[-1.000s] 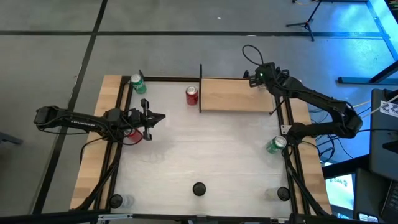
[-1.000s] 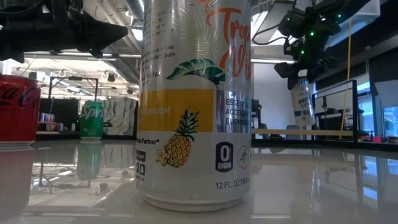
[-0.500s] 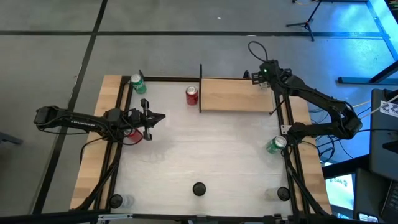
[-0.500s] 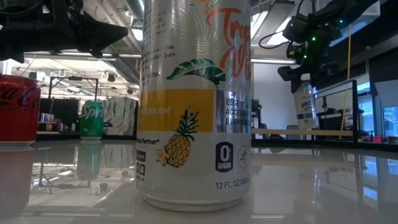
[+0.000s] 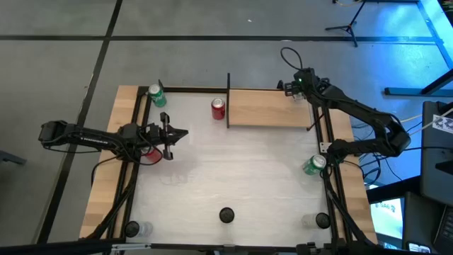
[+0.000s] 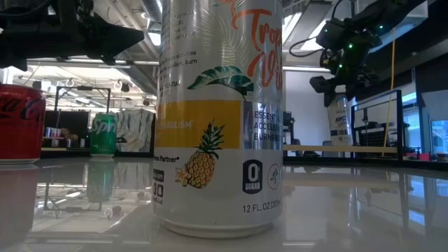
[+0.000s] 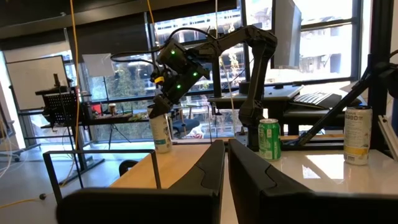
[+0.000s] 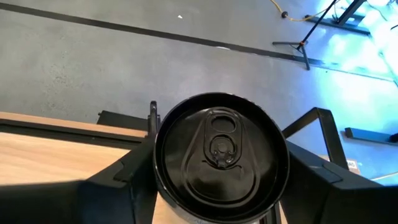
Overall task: Place canned beverage on shelf
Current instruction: Put the right white blue soda can on the shelf, then put the white blue soda can on the shelf aligned with the other white blue soda can
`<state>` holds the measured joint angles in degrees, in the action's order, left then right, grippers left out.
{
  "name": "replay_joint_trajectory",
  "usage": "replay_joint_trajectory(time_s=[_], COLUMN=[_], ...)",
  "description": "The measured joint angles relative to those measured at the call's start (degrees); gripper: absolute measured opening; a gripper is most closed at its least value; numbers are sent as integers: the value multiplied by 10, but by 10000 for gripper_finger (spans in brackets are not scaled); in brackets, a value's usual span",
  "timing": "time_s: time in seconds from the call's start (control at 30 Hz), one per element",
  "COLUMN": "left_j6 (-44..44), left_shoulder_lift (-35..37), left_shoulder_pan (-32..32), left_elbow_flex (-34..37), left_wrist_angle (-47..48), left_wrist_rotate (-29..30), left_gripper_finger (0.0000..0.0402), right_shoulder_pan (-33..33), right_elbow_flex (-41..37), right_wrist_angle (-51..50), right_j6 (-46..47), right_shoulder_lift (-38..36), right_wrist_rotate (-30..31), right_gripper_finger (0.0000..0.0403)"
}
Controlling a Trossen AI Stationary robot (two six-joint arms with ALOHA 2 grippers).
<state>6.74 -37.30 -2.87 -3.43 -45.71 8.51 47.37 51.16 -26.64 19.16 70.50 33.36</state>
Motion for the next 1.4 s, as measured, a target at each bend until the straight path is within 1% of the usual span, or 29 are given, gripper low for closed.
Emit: replay_joint_trajectory(time_s=[0.7, 0.87, 1.1, 1.2, 1.27, 1.4], left_j6=[-3, -2, -2, -2, -2, 1], left_shoulder_lift=[0, 0, 0, 0, 0, 0], left_shoulder_pan=[0, 0, 0, 0, 0, 0], left_elbow_flex=[0, 0, 0, 0, 0, 0], left_wrist_angle=[2, 2, 2, 2, 2, -7], left_wrist_rotate=[-5, -5, -5, -5, -5, -6], left_gripper_finger=[15, 15, 15, 15, 15, 15], right_shoulder_pan=[-1, -2, -2, -2, -6, -53], right_elbow_flex=[6, 27, 75, 94, 101, 102], right_wrist_angle=[-6, -13, -80, -106, -115, -104], right_j6=[-23, -45, -46, -46, -47, -48], right_shoulder_lift=[2, -11, -36, -48, -57, -76], right_wrist_rotate=[5, -13, -22, -45, -80, -147], right_gripper_finger=[328, 336, 337, 337, 337, 337])
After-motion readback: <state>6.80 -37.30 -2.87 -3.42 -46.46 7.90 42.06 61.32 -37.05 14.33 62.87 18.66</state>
